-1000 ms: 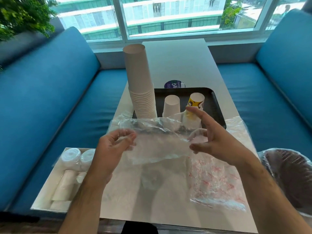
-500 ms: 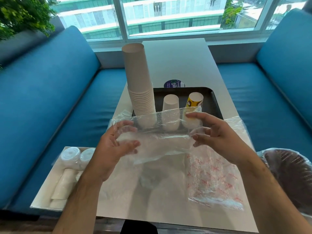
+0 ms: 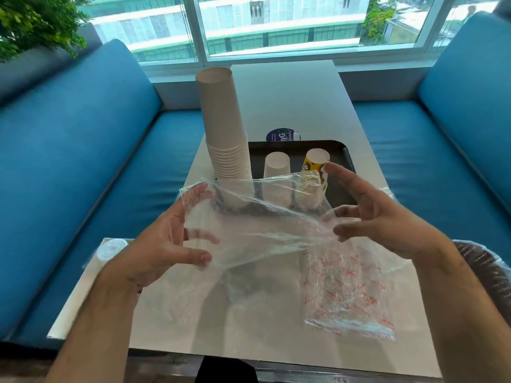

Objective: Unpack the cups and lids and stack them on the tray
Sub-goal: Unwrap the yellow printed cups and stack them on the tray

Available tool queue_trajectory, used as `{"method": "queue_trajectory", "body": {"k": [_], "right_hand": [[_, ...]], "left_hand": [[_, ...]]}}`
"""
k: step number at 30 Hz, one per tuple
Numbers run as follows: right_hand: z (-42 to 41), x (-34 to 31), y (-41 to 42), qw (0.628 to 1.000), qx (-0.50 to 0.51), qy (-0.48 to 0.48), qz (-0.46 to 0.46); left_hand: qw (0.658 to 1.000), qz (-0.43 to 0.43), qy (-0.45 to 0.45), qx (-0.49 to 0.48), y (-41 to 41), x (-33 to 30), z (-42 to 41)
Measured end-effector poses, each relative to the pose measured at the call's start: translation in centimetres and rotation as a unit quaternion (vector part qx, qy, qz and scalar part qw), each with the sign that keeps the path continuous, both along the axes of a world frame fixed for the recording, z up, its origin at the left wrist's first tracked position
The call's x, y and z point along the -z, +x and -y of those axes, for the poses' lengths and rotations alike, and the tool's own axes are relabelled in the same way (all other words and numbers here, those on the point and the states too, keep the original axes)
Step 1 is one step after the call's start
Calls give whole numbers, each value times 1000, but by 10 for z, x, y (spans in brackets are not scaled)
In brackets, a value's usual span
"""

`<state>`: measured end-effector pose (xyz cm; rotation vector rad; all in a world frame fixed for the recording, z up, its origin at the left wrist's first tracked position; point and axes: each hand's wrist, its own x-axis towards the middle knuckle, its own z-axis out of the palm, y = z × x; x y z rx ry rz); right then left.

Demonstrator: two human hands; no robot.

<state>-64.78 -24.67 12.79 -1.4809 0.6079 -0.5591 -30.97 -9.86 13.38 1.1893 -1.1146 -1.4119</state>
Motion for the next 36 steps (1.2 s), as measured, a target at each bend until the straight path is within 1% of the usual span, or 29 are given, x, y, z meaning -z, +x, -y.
{"method": "queue_trajectory", "body": {"k": [2,4,6,8,9,12,14,17,20,23,25,27,29,32,34,36], "right_hand": [[-2,1,5,999,-2,30,18],[-5,4,15,999,7,45,18],[-7,7,24,996,58,56,32],[-5,12,25,984,111,116,78],[-4,16,23,976,113,159,101],[-3,25,18,958,31,259,118],[-2,31,15,954,-22,275,121],[2,32,11,964,-53,224,135],[6,25,10,978,-17,163,127],[10,17,5,982,-7,127,142],[10,12,3,984,-16,107,141],[11,9,4,987,-21,92,132],[12,8,5,989,-17,78,122],[12,8,6,993,-8,60,106],[12,5,5,993,-3,59,99],[13,2,2,993,0,65,101]], "left_hand": [[1000,-9,6,26,1,-2,0],[999,-10,5,46,0,-3,1],[998,1,8,58,-2,-4,2],[998,8,14,67,0,-5,1],[997,9,17,72,1,-5,0],[995,14,24,96,5,-7,0],[992,30,31,118,6,-7,1],[987,41,43,149,9,-8,1],[984,33,56,167,15,-10,0],[985,34,60,161,18,-9,0],[989,29,59,130,15,-5,1],[995,15,60,76,6,-1,4],[998,26,50,-1,-6,4,10],[993,25,41,-112,-16,14,16],[989,16,51,-137,-16,19,15],[988,10,61,-139,-13,21,13]]}}
